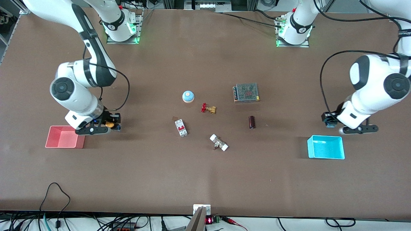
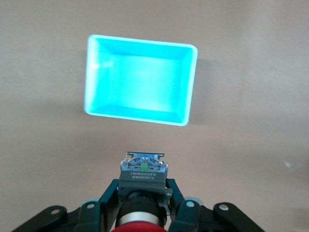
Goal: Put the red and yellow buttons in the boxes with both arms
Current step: 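Lift the yellow button toward the pink box while the left gripper carries red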
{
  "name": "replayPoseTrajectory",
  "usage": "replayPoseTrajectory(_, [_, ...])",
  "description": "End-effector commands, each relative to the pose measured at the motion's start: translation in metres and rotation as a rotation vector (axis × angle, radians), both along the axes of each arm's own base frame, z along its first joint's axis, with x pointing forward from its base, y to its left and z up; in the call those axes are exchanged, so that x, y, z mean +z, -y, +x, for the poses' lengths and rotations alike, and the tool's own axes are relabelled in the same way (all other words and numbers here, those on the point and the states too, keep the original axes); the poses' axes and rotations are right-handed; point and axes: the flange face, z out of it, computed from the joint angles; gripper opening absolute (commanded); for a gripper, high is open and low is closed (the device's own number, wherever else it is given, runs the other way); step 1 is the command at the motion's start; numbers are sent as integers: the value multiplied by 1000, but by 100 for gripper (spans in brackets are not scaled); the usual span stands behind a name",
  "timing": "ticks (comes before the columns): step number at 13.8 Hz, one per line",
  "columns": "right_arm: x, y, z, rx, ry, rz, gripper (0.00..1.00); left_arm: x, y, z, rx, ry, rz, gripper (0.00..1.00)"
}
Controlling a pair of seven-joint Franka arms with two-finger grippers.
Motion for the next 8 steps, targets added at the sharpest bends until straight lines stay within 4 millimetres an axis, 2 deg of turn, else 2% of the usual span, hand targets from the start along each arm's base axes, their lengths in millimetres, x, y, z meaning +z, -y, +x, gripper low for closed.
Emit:
replayPoseTrajectory(1, [42, 31, -3, 48, 26, -3, 41, -16, -1, 30, -20, -4, 10, 17])
replayPoseTrajectory(2, [52, 44, -4, 45, 30, -5, 41, -24, -6, 43, -17, -1, 6, 17])
replayPoseTrajectory(4, [66, 73, -4, 51, 43, -12, 41, -41, -8, 54, -24, -3, -2, 17])
replayPoseTrajectory(5, [68, 96, -3, 63, 46, -20, 41, -45, -7, 59, -37, 35, -1, 17])
replayPoseTrajectory(6, [71, 116, 0, 94, 54, -29, 41, -52, -16, 63, -63, 64, -2, 17])
replayPoseTrajectory(8, [67, 153, 3, 132, 48, -49, 41, -62, -23, 73, -121, 101, -4, 17])
